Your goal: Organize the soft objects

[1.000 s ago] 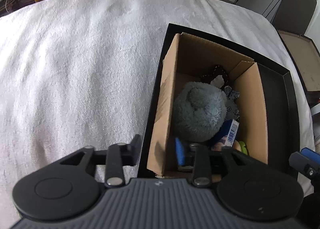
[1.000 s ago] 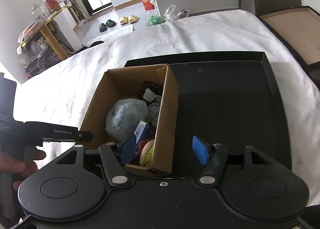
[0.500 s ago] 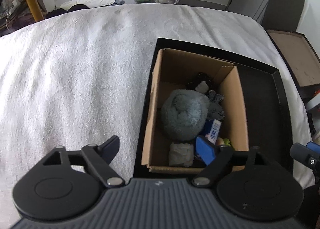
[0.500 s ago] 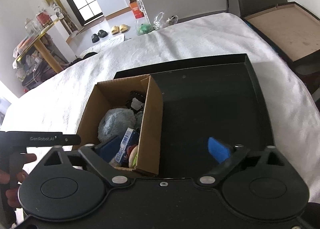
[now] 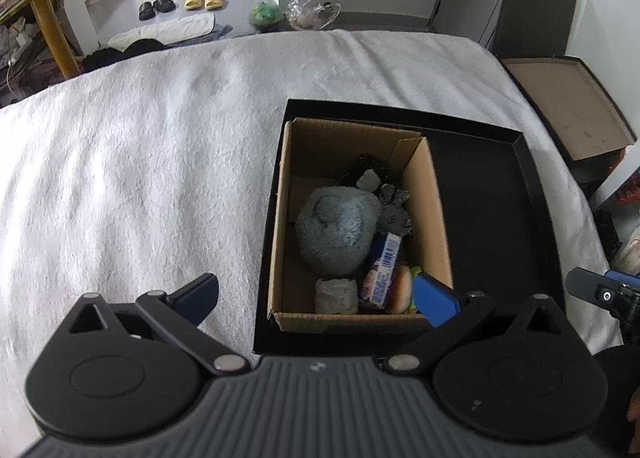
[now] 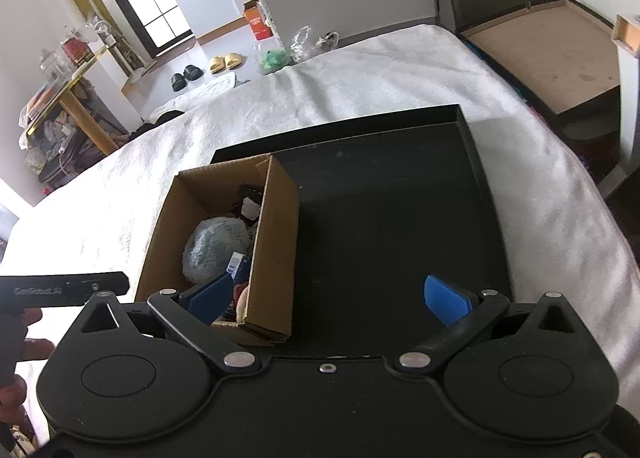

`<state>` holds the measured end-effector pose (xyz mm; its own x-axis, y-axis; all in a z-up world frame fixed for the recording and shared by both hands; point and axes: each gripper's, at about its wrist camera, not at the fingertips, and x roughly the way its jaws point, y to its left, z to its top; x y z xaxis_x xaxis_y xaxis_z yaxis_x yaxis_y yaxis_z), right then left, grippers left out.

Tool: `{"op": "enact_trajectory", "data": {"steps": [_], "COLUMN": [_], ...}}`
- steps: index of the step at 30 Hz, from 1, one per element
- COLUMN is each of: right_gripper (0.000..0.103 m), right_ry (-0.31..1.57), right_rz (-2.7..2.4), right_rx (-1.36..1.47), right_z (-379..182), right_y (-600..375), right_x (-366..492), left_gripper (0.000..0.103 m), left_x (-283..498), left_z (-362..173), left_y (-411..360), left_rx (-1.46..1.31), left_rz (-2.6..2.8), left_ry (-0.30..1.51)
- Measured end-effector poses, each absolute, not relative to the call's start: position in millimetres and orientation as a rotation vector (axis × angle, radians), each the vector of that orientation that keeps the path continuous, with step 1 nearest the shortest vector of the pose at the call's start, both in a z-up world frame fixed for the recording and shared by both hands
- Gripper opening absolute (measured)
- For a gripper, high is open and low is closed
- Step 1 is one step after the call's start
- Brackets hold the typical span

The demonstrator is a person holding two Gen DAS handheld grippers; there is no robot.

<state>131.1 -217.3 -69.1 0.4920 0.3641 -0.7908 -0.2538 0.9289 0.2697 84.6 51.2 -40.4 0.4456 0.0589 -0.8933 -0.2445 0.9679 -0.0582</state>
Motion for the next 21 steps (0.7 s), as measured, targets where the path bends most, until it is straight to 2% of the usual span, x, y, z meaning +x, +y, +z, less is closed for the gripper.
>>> {"op": "enact_trajectory", "data": {"steps": [21], "right_gripper": [0.103], "right_ry": [0.940], "right_rz": [0.385], "right_rx": [0.150], "right_z": [-26.6], "right_y": [-242.3], "right_x": [108.2], "left_gripper": [0.103], "left_x": [45.2], "left_z": [20.0], "left_y": [38.6], "left_rx": [-0.182], "left_rz": [0.173], "left_ry": [0.967]}}
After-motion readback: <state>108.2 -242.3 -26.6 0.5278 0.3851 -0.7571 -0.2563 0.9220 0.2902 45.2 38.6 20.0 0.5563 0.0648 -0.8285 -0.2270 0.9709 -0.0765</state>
